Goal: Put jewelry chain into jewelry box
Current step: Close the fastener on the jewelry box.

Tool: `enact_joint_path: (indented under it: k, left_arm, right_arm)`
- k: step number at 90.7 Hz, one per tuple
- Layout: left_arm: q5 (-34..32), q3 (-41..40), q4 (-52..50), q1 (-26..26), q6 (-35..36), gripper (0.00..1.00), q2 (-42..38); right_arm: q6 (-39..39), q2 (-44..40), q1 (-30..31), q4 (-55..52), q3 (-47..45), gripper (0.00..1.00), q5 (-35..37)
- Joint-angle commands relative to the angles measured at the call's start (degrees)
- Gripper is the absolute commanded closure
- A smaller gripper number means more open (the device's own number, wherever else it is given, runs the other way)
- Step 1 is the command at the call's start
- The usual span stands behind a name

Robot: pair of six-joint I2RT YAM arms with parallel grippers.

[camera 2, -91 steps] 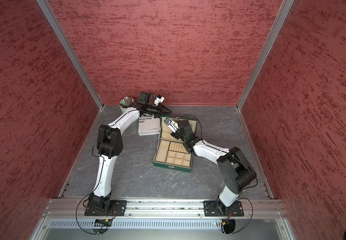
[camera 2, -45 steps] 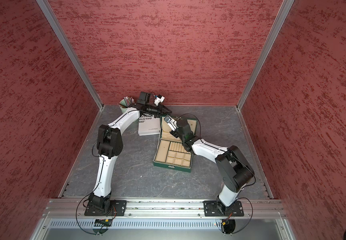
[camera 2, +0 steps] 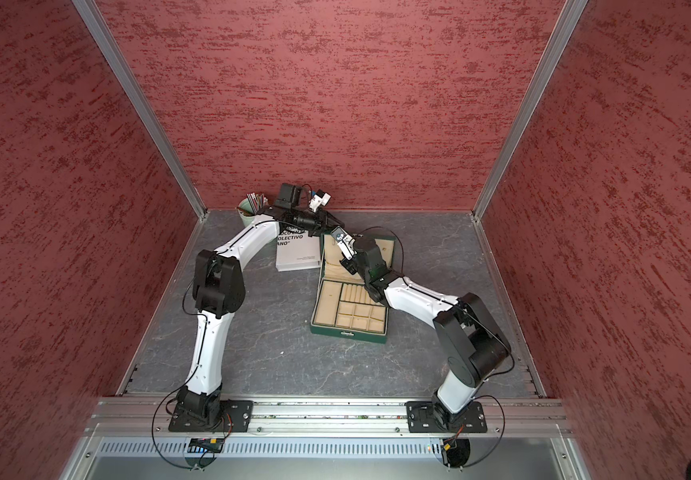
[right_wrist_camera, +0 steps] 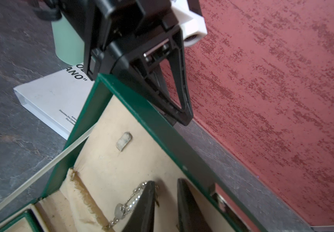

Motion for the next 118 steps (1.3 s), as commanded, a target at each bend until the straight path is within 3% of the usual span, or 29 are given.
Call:
enact_joint_path:
  k: [1,22,31,36,43,53,73,118]
  left_arm:
    - [-0.7,-1.9,-2.6,-1.1,0.4,0.72,-1.4]
    - [-1.8,-2.1,-2.2,-0.9,-0.4,0.68,-1.6]
    - [-2.5,-2.1,-2.4,-0.8,-0.5,0.67,-1.7]
    - [-3.0,-2.1,-2.6,-0.8,-0.4,0.67,-1.8]
    - [-3.6,-2.1,-2.7,-0.8,-0.4,0.67,-1.8]
    - [-5.0,-1.8,-3.2,-0.7,-0.1,0.67,-1.6]
    - [-4.7,-1.5,-2.4,-0.4,-0.5,0.67,-1.5]
    - [-3.9,-1.5,-2.7,0.2,0.1,0.67,-1.5]
  right_arm:
    - [3.9,-4.9,-0.5,-2.3,-0.6,0.71,-1.7]
    - [6.8,-13.2,-0.4,-8.4,-2.7,0.63,-5.4]
    - [6.7,-16.6,-0.4,-14.9,-1.6,0.55,-6.1]
    - [4.6,-17.9,-0.5,-19.4,0.1,0.46,-6.8]
    - [-0.3,-18.2,-0.5,-26.6,3.7,0.18,-6.6]
    - [-7.7,-15.8,-0.6,-34.8,10.0,0.04,-6.8]
    - [-19.1,-7.1,-1.3,-36.8,16.5,0.04,-7.5]
    - [-33.6,3.6,-1.6,-31.0,22.4,0.01,-3.9]
